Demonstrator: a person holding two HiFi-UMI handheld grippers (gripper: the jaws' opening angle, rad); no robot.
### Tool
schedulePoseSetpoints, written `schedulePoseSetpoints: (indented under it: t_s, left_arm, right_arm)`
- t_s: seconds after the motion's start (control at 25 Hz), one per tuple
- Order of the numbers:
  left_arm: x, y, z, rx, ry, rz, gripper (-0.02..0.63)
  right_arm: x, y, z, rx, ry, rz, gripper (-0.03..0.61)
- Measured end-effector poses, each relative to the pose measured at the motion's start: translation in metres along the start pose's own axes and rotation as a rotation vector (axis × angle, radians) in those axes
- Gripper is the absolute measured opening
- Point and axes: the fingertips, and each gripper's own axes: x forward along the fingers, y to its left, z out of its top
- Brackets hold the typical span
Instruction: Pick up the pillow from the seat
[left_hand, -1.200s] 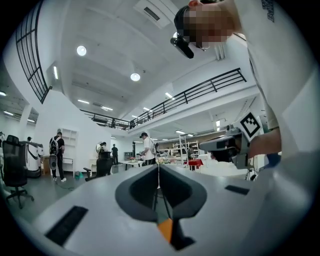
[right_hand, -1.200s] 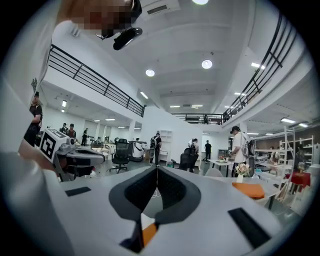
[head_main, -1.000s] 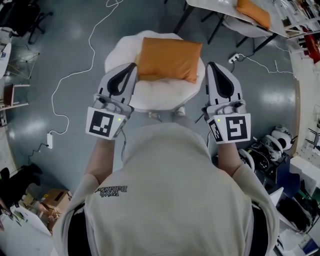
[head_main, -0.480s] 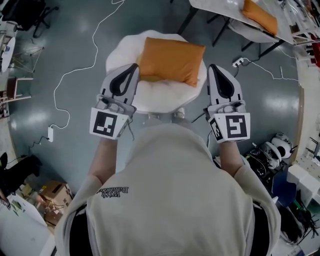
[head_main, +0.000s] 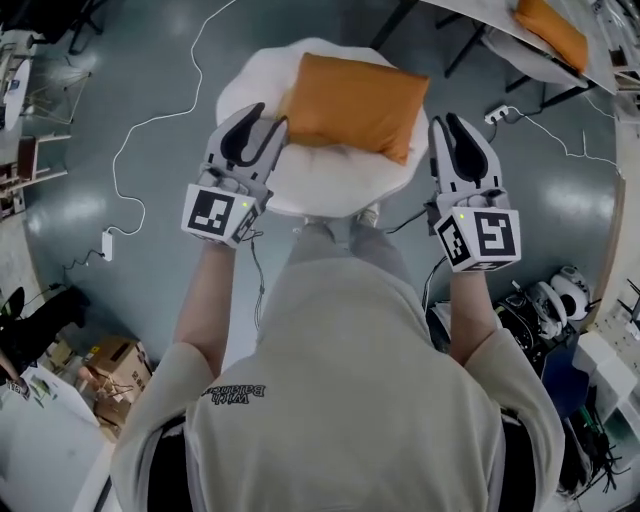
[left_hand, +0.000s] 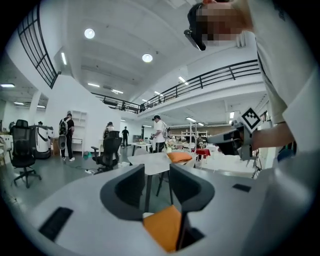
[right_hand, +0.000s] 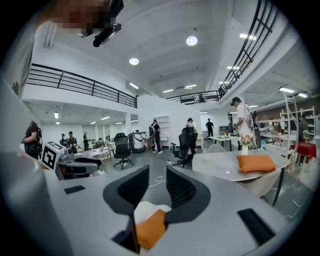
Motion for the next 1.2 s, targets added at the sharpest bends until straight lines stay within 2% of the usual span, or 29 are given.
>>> schedulePoseSetpoints:
  t_s: [0.04,0.2,0.32,0.44,0.68,0.84,1.0,1.2]
  left_arm:
    - [0.006,0.004,-0.011,-0.010,0.008,-0.007,0.137]
    - [0.035,0.018,-0.053,-0.023,0.009,-0.037,0.190]
    - [0.060,0.032,-0.102,-0.038,0.042,-0.048,0.241]
    - [0.085,0.045,-0.168,-0.049,0.110,-0.064,0.262]
    - [0.134,0.072,-0.292,-0.055,0.215,-0.062,0.296]
    - [0.163,0.070,-0.374,-0.038,0.298,-0.098,0.306]
    - [0.177,0.082,-0.464,-0.111,0.379,-0.086,0.319]
    - [0.176,0.090,-0.577,-0.165,0.529,-0.058,0.356]
  right_arm:
    - [0.007,-0.006,-0.010,0.005,0.020,0.000,0.136]
    - [0.043,-0.035,-0.058,0.031,0.072,-0.016,0.188]
    - [0.069,-0.059,-0.111,0.075,0.114,-0.036,0.249]
    - [0.091,-0.080,-0.165,0.125,0.139,-0.044,0.273]
    - [0.132,-0.109,-0.283,0.122,0.244,-0.036,0.335]
    - [0.150,-0.133,-0.366,0.129,0.317,-0.052,0.362]
    - [0.168,-0.154,-0.447,0.146,0.380,-0.085,0.390]
    - [0.172,-0.176,-0.541,0.204,0.460,-0.126,0.420]
